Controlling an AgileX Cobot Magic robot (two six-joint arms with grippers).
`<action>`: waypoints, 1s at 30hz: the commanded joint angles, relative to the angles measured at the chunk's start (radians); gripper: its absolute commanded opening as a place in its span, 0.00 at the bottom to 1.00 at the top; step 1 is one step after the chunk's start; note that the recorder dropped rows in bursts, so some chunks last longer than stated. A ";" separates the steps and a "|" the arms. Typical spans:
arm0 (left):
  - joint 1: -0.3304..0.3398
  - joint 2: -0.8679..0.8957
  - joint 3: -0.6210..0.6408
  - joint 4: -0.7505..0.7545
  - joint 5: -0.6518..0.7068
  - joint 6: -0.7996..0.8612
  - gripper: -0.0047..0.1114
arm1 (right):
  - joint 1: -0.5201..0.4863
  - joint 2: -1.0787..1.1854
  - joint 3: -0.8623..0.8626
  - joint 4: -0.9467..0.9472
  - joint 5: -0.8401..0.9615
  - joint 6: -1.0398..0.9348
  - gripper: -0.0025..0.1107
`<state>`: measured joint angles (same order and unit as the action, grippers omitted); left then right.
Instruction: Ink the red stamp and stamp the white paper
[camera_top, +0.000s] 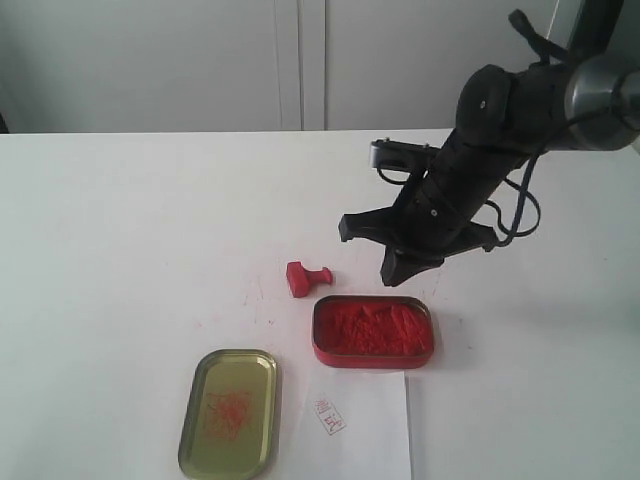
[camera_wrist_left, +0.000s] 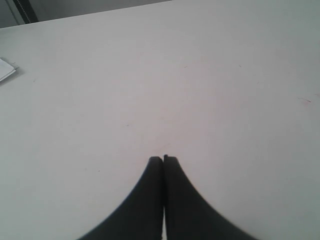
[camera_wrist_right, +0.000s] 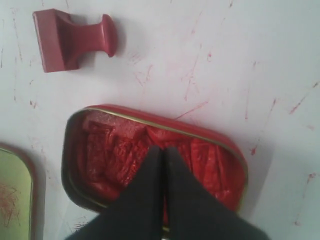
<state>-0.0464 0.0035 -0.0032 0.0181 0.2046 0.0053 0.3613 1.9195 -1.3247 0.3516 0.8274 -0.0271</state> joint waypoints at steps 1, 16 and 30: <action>0.004 -0.003 0.003 -0.001 -0.002 0.003 0.04 | -0.032 -0.039 -0.001 -0.033 0.030 0.040 0.02; 0.004 -0.003 0.003 -0.001 -0.002 0.003 0.04 | -0.134 -0.152 0.024 -0.222 0.150 0.139 0.02; 0.004 -0.003 0.003 -0.001 -0.002 0.003 0.04 | -0.240 -0.276 0.174 -0.317 0.134 0.118 0.02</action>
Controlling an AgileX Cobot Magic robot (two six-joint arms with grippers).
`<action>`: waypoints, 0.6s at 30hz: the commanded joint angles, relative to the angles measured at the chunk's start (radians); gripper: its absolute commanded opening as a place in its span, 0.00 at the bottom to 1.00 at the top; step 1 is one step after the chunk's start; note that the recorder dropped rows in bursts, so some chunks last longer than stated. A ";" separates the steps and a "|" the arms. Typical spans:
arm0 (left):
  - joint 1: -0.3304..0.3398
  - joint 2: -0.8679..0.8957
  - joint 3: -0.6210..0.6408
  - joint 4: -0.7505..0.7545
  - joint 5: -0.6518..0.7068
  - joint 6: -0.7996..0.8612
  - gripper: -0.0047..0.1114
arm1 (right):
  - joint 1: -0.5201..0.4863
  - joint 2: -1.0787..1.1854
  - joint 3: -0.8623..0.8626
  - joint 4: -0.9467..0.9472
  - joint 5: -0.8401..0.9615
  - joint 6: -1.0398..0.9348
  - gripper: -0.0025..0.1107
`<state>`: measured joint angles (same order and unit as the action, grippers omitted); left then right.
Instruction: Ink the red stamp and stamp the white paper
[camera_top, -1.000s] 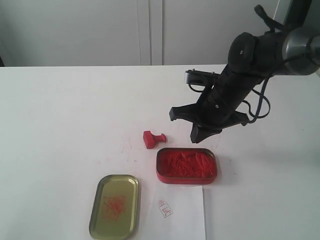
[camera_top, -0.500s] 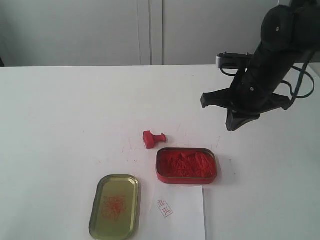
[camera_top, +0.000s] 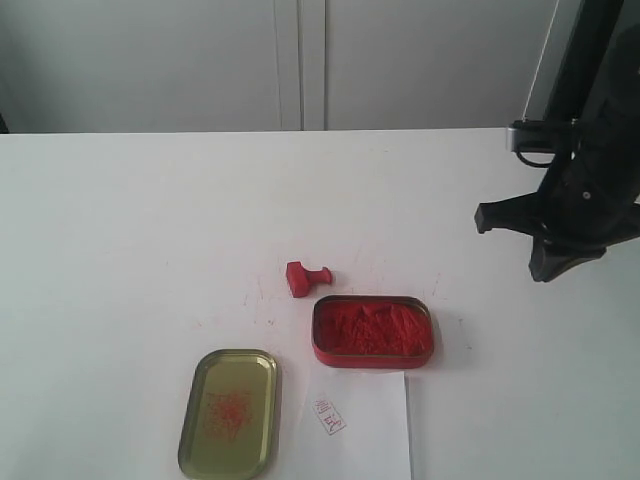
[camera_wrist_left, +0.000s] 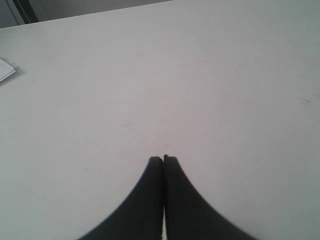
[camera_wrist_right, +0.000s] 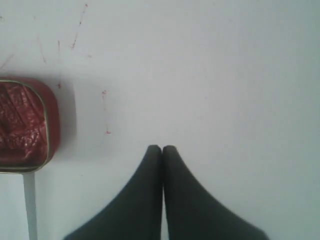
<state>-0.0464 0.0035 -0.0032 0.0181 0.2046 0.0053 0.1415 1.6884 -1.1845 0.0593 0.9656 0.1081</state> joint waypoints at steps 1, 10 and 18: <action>0.004 -0.003 0.003 -0.001 -0.002 0.003 0.04 | -0.022 -0.058 0.044 -0.025 -0.011 -0.027 0.02; 0.004 -0.003 0.003 -0.001 -0.002 0.003 0.04 | -0.022 -0.212 0.176 -0.032 -0.128 -0.034 0.02; 0.004 -0.003 0.003 -0.001 -0.002 0.003 0.04 | -0.022 -0.366 0.257 -0.059 -0.203 -0.034 0.02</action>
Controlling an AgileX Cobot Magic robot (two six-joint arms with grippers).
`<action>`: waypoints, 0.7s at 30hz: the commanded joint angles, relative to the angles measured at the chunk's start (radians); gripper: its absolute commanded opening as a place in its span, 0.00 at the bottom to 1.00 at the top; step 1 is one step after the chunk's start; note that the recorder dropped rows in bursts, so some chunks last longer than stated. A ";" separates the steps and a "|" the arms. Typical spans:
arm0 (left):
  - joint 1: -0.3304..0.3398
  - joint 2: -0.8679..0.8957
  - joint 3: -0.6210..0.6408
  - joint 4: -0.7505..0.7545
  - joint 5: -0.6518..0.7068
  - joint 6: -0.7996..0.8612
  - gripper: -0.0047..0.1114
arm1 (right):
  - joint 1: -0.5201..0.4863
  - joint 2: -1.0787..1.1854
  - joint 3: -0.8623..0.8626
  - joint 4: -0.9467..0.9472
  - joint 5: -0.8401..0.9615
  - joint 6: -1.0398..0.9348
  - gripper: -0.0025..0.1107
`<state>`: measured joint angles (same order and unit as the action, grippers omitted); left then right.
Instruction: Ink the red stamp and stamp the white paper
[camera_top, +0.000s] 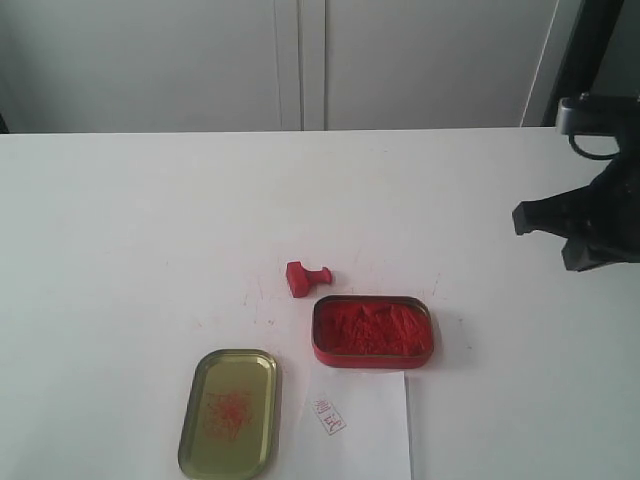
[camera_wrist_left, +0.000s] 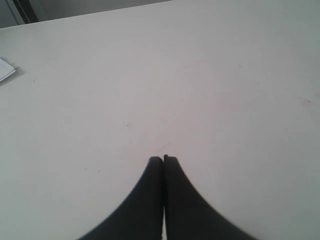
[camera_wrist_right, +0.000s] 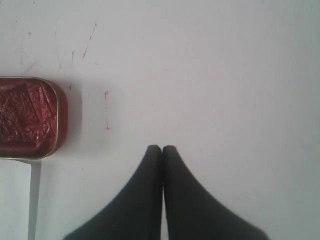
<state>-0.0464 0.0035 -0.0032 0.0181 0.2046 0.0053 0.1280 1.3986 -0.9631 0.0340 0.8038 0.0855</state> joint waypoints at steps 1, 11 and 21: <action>0.004 -0.003 0.003 -0.001 -0.002 0.003 0.04 | -0.008 -0.091 0.047 -0.040 -0.048 -0.011 0.02; 0.004 -0.003 0.003 -0.001 -0.002 0.003 0.04 | -0.008 -0.281 0.176 -0.071 -0.134 -0.011 0.02; 0.004 -0.003 0.003 -0.001 -0.002 0.003 0.04 | -0.008 -0.470 0.260 -0.072 -0.157 -0.003 0.02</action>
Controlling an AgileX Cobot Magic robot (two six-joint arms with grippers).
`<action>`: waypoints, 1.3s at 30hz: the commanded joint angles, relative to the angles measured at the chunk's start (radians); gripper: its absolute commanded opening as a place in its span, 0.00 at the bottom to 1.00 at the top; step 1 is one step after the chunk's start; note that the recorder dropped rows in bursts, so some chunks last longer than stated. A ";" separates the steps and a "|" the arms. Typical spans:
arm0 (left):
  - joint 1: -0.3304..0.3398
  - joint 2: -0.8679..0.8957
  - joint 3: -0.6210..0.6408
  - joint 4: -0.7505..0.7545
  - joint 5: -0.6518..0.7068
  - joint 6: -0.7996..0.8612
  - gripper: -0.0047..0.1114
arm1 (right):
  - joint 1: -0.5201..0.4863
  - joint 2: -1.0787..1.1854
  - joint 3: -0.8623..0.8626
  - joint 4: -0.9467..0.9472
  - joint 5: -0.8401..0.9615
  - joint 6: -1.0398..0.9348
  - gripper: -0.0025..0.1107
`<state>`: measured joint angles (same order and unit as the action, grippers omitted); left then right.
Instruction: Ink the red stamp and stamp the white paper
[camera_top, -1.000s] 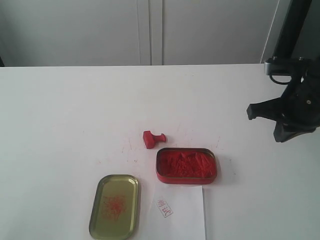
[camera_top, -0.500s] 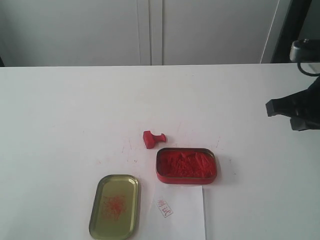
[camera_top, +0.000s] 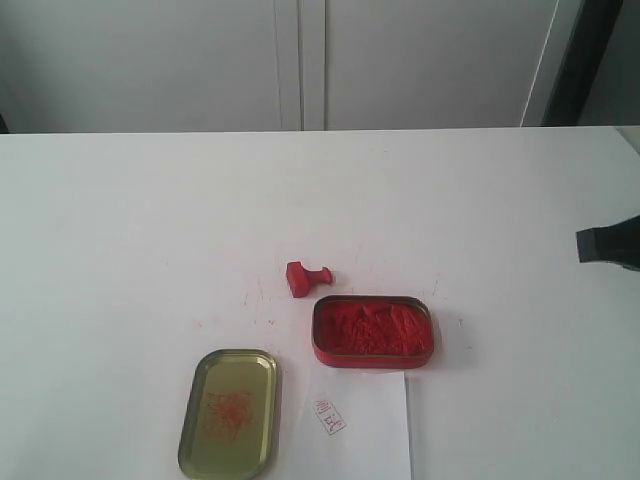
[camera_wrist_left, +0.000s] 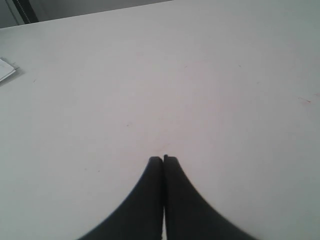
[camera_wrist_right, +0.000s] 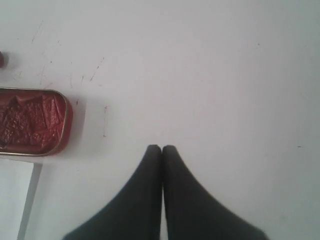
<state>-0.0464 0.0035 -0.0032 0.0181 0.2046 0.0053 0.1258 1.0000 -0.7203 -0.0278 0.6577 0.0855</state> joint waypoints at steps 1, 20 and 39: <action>0.004 -0.003 0.003 -0.001 -0.002 0.003 0.04 | -0.006 -0.093 0.022 -0.010 -0.011 -0.003 0.02; 0.004 -0.003 0.003 -0.001 -0.002 0.003 0.04 | -0.006 -0.456 0.151 -0.013 -0.030 0.028 0.02; 0.004 -0.003 0.003 -0.001 -0.002 0.003 0.04 | -0.006 -0.499 0.185 -0.017 -0.119 0.025 0.02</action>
<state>-0.0464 0.0035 -0.0032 0.0181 0.2046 0.0053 0.1236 0.5023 -0.5372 -0.0323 0.5496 0.1101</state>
